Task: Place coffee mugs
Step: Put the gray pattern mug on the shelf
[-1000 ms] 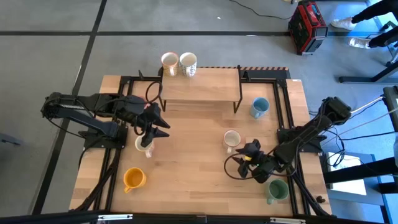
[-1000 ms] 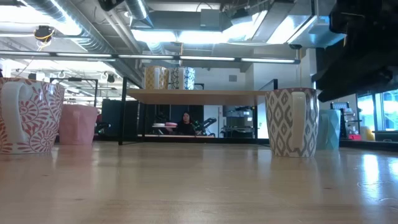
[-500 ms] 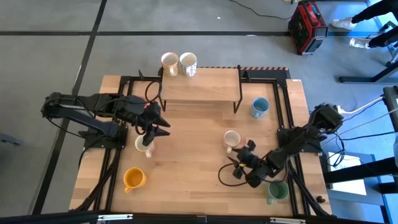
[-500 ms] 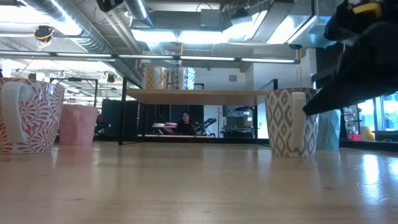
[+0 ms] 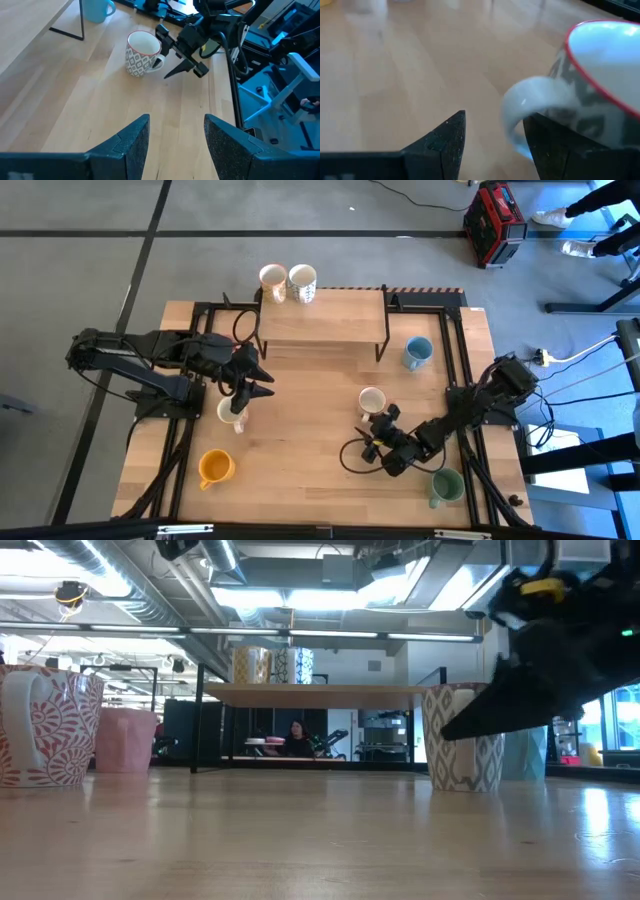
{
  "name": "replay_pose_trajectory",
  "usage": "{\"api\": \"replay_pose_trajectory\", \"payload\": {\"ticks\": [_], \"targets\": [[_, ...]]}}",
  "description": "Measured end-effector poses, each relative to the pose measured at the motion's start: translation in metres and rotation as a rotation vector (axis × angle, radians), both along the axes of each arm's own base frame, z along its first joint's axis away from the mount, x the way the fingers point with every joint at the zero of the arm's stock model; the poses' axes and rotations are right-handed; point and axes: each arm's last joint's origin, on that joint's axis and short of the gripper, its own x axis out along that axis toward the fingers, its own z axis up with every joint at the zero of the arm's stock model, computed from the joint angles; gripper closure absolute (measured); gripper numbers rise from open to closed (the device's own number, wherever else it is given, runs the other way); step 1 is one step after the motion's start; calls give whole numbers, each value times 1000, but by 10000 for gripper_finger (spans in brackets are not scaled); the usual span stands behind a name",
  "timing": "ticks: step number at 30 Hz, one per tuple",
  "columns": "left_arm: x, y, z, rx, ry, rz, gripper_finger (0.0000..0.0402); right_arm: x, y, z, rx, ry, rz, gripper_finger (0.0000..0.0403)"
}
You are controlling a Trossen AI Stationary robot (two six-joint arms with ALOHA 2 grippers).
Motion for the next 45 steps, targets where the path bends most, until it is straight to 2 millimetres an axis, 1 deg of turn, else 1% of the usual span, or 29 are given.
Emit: {"api": "replay_pose_trajectory", "payload": {"ticks": [6,8,12,18,19,20,24,26,30,34,37,40,45], "targets": [[0,0,0,1,0,-1,218,11,-6,2,-17,-32,-2,215],[0,0,0,3,0,-3,218,12,-7,3,-19,-24,15,224],[0,0,0,5,-1,-5,218,14,-9,3,-19,-28,9,270],[0,0,0,33,-3,-12,218,19,-19,3,-12,-19,-16,374],[0,0,0,35,-3,-9,218,20,-20,4,-20,-18,-18,385],[0,0,0,36,-3,-8,218,20,-20,4,-26,-16,-14,390],[0,0,0,37,-4,-6,218,20,-19,5,-6,-12,12,383],[0,0,0,37,-3,-7,218,21,-18,10,13,-16,45,392],[0,0,0,37,-4,-6,218,21,-16,26,72,-50,112,393],[0,0,0,32,-3,-15,218,17,-15,51,139,-79,232,398],[-3,-1,2,4,-12,-68,218,15,-17,76,180,-135,299,399],[-10,-2,7,0,-41,-111,218,18,-24,103,157,-182,350,399],[-26,0,16,-2,-100,-111,218,34,-39,154,105,-193,414,400]]}}
